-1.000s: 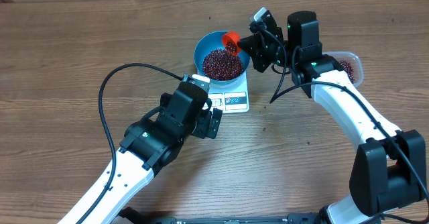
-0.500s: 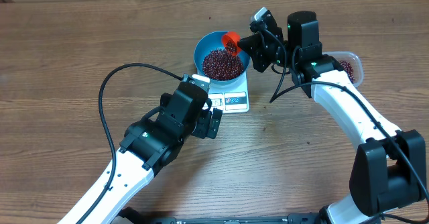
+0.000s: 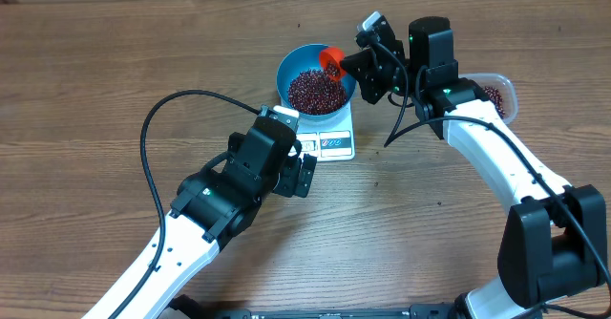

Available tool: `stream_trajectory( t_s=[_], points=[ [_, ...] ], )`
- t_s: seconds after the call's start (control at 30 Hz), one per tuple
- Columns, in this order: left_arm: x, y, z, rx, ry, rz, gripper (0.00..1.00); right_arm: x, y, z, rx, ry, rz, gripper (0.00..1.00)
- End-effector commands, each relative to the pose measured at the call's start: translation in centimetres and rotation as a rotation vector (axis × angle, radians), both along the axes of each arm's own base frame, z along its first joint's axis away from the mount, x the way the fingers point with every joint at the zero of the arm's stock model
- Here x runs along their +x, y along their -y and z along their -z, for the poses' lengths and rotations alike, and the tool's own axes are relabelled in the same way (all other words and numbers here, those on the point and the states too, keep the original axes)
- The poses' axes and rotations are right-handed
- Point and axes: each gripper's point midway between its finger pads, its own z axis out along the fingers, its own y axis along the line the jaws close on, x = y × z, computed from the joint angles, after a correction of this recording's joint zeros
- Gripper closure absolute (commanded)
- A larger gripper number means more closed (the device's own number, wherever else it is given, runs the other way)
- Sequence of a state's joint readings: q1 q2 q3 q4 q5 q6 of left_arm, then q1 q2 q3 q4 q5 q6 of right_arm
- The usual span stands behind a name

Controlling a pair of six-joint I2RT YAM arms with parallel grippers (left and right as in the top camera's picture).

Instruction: Scoop item into bowl and weigh 150g on scale

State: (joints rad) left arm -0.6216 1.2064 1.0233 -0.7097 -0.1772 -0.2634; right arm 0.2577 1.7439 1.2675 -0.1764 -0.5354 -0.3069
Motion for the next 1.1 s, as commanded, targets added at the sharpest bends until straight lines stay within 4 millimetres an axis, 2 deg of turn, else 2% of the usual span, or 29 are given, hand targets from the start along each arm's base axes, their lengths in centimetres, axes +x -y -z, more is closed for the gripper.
stream_trajectory(
  t_s=[0.0, 0.27, 0.77, 0.93, 1.07],
  points=[
    [0.07, -0.1, 0.01, 0.0, 0.004, -0.016, 0.0, 0.04, -0.2, 0.08, 0.004, 0.0, -0.009, 0.96],
    [0.07, -0.1, 0.01, 0.0, 0.004, -0.016, 0.01, -0.25, -0.17, 0.45, 0.215, -0.298, 0.183, 0.96],
    [0.07, -0.1, 0.01, 0.0, 0.004, -0.016, 0.0, -0.23, -0.23, 0.34, 0.224, -0.301, 0.183, 0.96],
    [0.07, -0.09, 0.01, -0.001, 0.004, -0.015, 0.01, -0.1, -0.26, 0.15, 0.146, -0.187, 0.11, 0.96],
    [0.07, -0.09, 0.01, -0.001, 0.004, -0.015, 0.0, 0.49, 0.08, -0.04, -0.045, 0.064, -0.02, 0.96]
  ],
)
